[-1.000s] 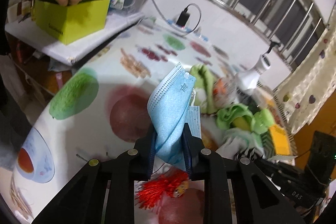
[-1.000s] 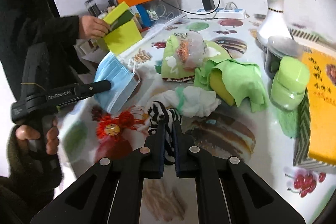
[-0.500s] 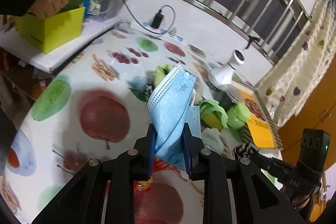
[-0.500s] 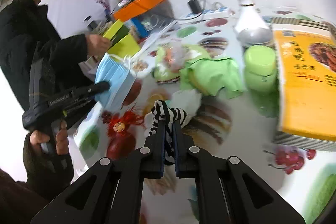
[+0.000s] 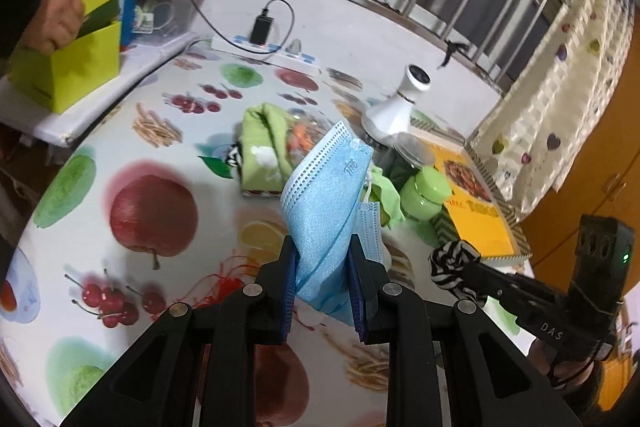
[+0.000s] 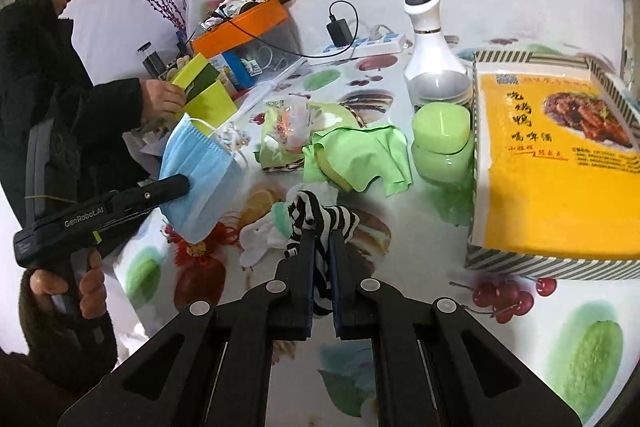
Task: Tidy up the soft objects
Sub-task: 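Carry the mask and striped sock over the yellow box with both grippers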
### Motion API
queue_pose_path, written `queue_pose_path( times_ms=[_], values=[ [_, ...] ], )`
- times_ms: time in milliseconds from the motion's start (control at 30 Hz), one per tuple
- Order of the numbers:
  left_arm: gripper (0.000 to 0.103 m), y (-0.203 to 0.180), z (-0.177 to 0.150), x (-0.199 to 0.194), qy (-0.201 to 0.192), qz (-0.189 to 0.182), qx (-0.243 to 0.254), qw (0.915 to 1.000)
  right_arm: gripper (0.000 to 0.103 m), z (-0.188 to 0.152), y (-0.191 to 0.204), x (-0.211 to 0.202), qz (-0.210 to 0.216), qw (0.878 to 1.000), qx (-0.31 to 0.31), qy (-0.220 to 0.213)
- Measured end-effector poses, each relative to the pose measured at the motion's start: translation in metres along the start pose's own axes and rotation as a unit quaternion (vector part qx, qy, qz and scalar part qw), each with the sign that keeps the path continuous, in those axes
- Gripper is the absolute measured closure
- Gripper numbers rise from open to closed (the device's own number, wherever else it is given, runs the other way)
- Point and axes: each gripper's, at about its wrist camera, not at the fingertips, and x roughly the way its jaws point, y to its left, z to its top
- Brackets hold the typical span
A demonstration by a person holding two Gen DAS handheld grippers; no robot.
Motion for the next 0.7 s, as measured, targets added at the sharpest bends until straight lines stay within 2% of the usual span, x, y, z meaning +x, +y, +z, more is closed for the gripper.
queue_pose_path(
  times_ms=[100,700],
  values=[
    [0.081,-0.014,-0.001,0.003,0.002,0.006,0.022,0.9997,0.096,0.0,0.002,-0.001,-0.014,1.0,-0.01,-0.006],
    [0.081,-0.084,0.023,0.029,-0.003,-0.043,0.075,0.9963,0.096,0.022,-0.026,-0.041,-0.093,0.994,-0.004,-0.061]
  ],
)
